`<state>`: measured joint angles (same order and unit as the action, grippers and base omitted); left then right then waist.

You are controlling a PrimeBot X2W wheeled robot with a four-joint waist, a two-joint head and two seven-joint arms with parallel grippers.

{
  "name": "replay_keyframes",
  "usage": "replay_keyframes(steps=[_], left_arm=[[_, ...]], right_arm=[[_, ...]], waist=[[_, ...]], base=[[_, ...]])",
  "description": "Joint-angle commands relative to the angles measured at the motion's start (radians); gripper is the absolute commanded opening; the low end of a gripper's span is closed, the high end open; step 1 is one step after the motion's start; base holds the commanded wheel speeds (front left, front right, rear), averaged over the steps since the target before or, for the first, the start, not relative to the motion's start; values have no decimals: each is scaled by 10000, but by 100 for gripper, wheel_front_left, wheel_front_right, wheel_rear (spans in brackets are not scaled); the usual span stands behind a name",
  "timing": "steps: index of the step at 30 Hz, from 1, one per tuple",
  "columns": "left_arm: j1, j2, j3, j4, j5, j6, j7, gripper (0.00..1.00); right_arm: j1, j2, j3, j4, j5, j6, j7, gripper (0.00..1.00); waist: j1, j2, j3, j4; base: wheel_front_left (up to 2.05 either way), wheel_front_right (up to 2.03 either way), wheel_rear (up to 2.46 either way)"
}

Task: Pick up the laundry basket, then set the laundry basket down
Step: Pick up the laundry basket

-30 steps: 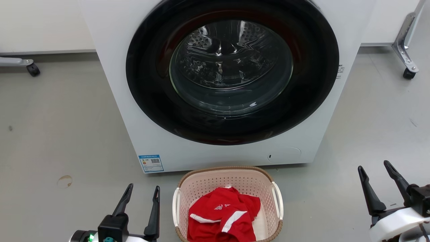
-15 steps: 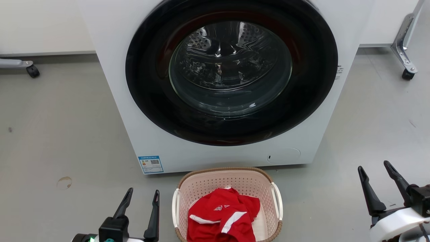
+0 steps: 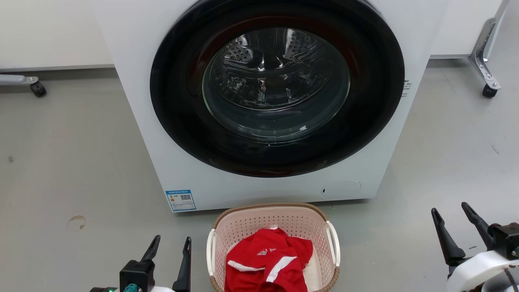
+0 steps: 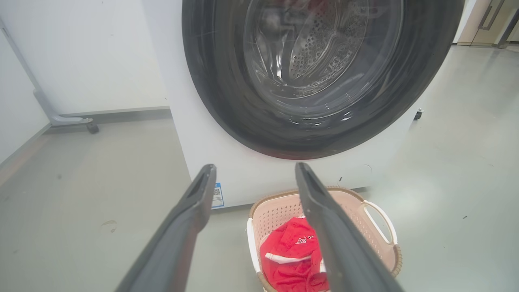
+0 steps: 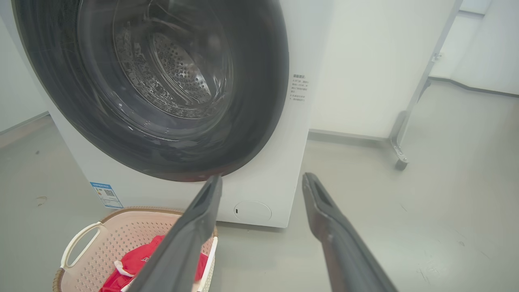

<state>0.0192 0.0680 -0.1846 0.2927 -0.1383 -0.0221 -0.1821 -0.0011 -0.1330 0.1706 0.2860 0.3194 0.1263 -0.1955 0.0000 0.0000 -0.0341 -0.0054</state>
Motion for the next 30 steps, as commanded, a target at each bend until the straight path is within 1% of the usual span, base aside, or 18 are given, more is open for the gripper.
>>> replay_keyframes(steps=[1,8,16,19,20,25,29,30], left_arm=[[-431,121,314,-352,-100,3,93,100],[-544,150,268,-615,-260,28,661,100],[-1160,20,-92,-567,-429,44,1028,100],[-1574,-35,-245,-436,-499,64,970,100],[-1869,-67,-312,-308,-585,79,833,100],[-2664,-123,-471,176,-848,85,413,100],[-3316,-153,-662,736,-1181,-13,30,100],[-3316,-153,-662,736,-1181,-13,30,100]], right_arm=[[-580,-365,141,-184,109,44,25,100],[-662,-437,69,-217,255,44,103,100],[-1052,-676,12,-138,600,44,299,100],[-1312,-824,67,-83,755,44,370,100],[-1484,-914,119,-68,880,44,348,100],[-1919,-1161,336,9,1261,44,106,100],[-2223,-1347,619,113,1596,44,-193,100],[-2223,-1347,619,113,1596,44,-193,100]], waist=[[0,0,45,3],[0,0,541,8],[0,0,2210,70],[0,0,2913,104],[0,0,3375,133],[0,0,4546,245],[0,0,5421,386],[0,0,5421,386]], base=[[0,0,0],[0,0,0],[0,0,0],[0,0,0],[0,0,0],[0,0,0],[0,0,0],[0,0,0]])
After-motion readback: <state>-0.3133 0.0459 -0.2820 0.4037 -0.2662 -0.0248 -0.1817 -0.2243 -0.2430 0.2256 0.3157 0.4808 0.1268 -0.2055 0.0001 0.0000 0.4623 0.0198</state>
